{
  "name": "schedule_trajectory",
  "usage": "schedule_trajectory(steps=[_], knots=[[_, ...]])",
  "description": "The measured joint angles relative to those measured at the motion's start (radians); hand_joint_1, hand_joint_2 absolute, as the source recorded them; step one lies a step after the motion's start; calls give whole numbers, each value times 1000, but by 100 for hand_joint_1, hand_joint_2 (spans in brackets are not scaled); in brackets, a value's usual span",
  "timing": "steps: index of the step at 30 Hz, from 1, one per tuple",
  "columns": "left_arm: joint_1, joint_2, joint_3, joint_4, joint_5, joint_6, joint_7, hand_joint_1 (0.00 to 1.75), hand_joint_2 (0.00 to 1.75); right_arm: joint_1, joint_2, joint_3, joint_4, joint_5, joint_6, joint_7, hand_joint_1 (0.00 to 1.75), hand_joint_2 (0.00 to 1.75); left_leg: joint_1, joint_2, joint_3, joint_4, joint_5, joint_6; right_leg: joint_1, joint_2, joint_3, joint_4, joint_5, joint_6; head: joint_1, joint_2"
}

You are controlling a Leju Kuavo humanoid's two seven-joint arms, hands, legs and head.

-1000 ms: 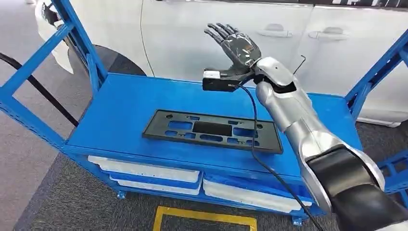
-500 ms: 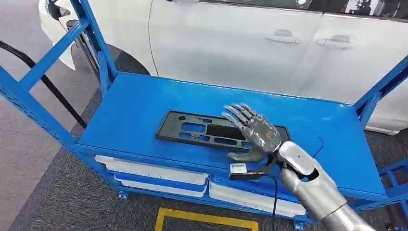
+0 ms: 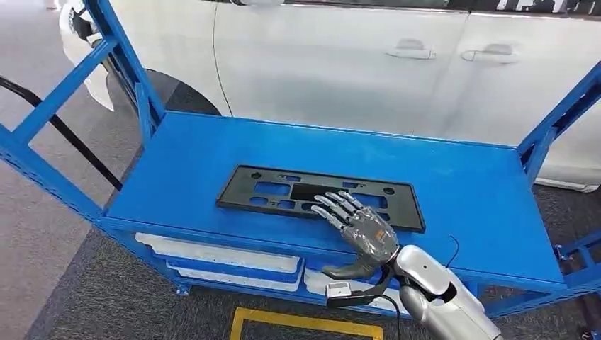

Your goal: Take the parts from the cabinet and place them on the table.

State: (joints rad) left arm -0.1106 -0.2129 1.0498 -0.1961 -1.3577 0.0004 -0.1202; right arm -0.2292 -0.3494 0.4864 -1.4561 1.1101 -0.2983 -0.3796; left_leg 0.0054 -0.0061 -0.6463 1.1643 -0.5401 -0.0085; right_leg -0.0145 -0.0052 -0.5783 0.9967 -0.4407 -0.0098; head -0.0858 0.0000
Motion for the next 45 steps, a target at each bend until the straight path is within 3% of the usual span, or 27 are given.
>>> schedule_trajectory(steps=[2, 3, 5, 7, 8, 11, 13, 14, 17, 18, 19, 20, 21, 22, 23, 27, 28, 29, 32, 33, 34, 35, 37, 39, 42, 43, 45], knots=[[2, 0, 0, 0, 0, 0, 0, 0, 0, 0, 7, 0, 6, 2, -3, 0, 0, 0, 1, 0, -71, 156, -60, -6, 2, -1, -1, 1, -1, -1, 0, 0], [3, 0, 0, 0, 0, 0, 0, 0, 0, 1, 9, 0, 9, 2, -3, 0, 0, 0, 1, 0, -79, 173, -55, -5, 2, 0, -1, 2, -1, -1, 0, 0], [3, 1, 0, 0, 0, 0, 0, 0, 0, 0, 12, 0, 13, 2, -4, 0, 0, 0, 1, 0, -26, 68, 14, -2, 2, 1, 2, 3, -1, 0, 0, 0], [1, 1, 0, 0, -2, 0, -1, 0, 0, -2, 16, 0, 13, 2, -5, 1, 0, 0, 0, 0, 68, -118, 94, 7, 3, 3, 5, 7, -5, 5, 0, 0], [0, 1, -1, 0, -3, -2, -1, 0, 0, -8, 18, 0, 14, 2, -5, 3, 0, 0, -6, -1, 81, -152, 80, 13, 10, 4, 1, 12, -7, 11, 0, 0], [1, 1, -2, 0, -6, -5, -1, 0, 0, -49, 21, -2, 21, 2, 4, 6, 0, 0, -9, -1, 76, -149, 87, 28, 6, 6, -3, 8, -1, 27, 0, 0], [-2, 0, -2, 0, -8, -6, -1, 0, 0, -76, 22, -4, 27, 4, 17, 6, 0, 0, 0, 2, 82, -165, 99, 42, 1, 5, -3, 18, -11, 39, 0, 0], [-4, -1, -2, 0, -8, -7, -2, 0, 0, -92, 22, -4, 34, 10, 17, 8, 0, 0, 0, 2, 81, -167, 101, 48, 2, 5, -20, 55, -41, 43, 0, 0], [-2, -2, -3, 0, -9, -12, -2, 0, 0, -113, 31, 2, 71, 63, 10, 39, 0, 0, -1, 1, 76, -166, 102, 50, -1, 5, -131, 292, -150, 53, 0, 0], [-1, -2, -3, 0, -9, -13, -2, 0, 0, -113, 35, 4, 83, 74, 10, 46, 0, 0, -1, 1, 76, -166, 102, 50, -2, 5, -148, 326, -152, 54, 0, 0], [-1, -2, -3, 0, -9, -13, -2, 0, 0, -114, 36, 7, 92, 79, 9, 48, 0, 0, -1, 0, 76, -166, 102, 50, -2, 5, -141, 308, -130, 54, 0, 0], [-1, -2, -3, 0, -9, -13, -2, 0, 0, -116, 39, 10, 96, 82, 8, 51, 0, 0, -1, -1, 78, -165, 101, 49, -2, 5, -110, 245, -89, 53, 0, 0], [-2, -3, -3, 0, -9, -13, -2, 0, 0, -120, 40, 12, 101, 87, 5, 55, 0, 175, -1, -1, 81, -164, 100, 46, -2, 5, -65, 154, -41, 50, 0, 0], [-2, -4, -3, 0, -10, -14, -2, 0, 0, -126, 43, 14, 106, 99, 2, 65, 0, 175, -1, -1, 83, -162, 97, 42, -2, 5, -15, 56, 2, 45, 0, 0], [-2, -4, -3, 0, -11, -15, -1, 0, 0, -135, 45, 16, 115, 117, 0, 79, 0, 175, -5, -1, 81, -161, 95, 38, 2, 5, 7, 16, -9, 39, 0, 0], [-4, -4, -5, 0, -14, -16, 1, 0, 0, -179, 67, 25, 190, 196, 6, 155, 0, 175, -6, 0, 76, -162, 98, 17, 9, 8, -2, 7, -3, 19, 0, 0], [-6, -4, -5, 0, -14, -16, 1, 0, 0, -197, 78, 27, 217, 203, 7, 164, 0, 0, -7, 0, 72, -156, 89, 12, -1, 5, 3, -2, 3, 10, 0, 0], [-7, -4, -6, 0, -14, -16, 0, 0, 0, -222, 87, 29, 255, 207, 5, 171, 0, 0, -5, 0, 61, -123, 66, 6, -1, 5, 3, -4, 3, 5, 0, 0], [-8, -4, -6, 0, -11, -16, 0, 0, 0, -267, 105, 33, 355, 201, -10, 160, 0, 0, -1, 0, -49, 110, -41, -3, 3, 2, 1, -3, 3, -2, 0, 0], [-7, -3, -6, 0, -11, -16, -1, 0, 0, -274, 111, 34, 381, 201, -14, 158, 0, 0, -1, 0, -74, 157, -49, -5, 3, 1, 0, -2, 3, -2, 0, 0], [-6, -3, -6, 0, -11, -16, -1, 0, 0, -277, 113, 35, 403, 201, -19, 158, 0, 0, -1, 0, -75, 155, -33, -5, 3, 1, 1, -1, 3, -2, 0, 0], [-5, -3, -6, 0, -11, -16, -1, 0, 0, -278, 116, 36, 419, 201, -25, 160, 0, 0, -1, 0, -53, 103, 4, -3, 3, 1, 2, 0, 2, -1, 0, 0], [-6, -3, -6, 0, -11, -16, -1, 0, 0, -285, 119, 38, 441, 206, -28, 171, 0, 0, 0, 1, 34, -79, 98, 4, 3, 3, 4, 4, -1, 4, 0, 0], [-7, -3, -6, 0, -11, -16, 0, 0, 0, -292, 121, 38, 454, 219, -28, 189, 0, 0, -5, 0, 68, -155, 97, 14, 11, 6, -4, 13, -4, 13, 0, 0], [-2, -3, -9, 0, -12, -16, 2, 0, 0, -298, 121, 39, 472, 236, -24, 212, 0, 0, -7, -1, 62, -150, 100, 30, 8, 6, -5, 6, 2, 30, 0, 0], [-3, -4, -10, 0, -13, -16, 2, 0, 0, -305, 121, 39, 483, 243, -22, 221, 0, 175, 1, 1, 66, -161, 107, 40, 7, 7, -7, 10, -4, 36, 0, 0], [-9, -4, -12, 0, -13, -16, 1, 0, 0, -328, 121, 39, 516, 265, -24, 237, 0, 175, 0, 2, 65, -162, 110, 48, 4, 6, -38, 86, -57, 43, 0, 0]])
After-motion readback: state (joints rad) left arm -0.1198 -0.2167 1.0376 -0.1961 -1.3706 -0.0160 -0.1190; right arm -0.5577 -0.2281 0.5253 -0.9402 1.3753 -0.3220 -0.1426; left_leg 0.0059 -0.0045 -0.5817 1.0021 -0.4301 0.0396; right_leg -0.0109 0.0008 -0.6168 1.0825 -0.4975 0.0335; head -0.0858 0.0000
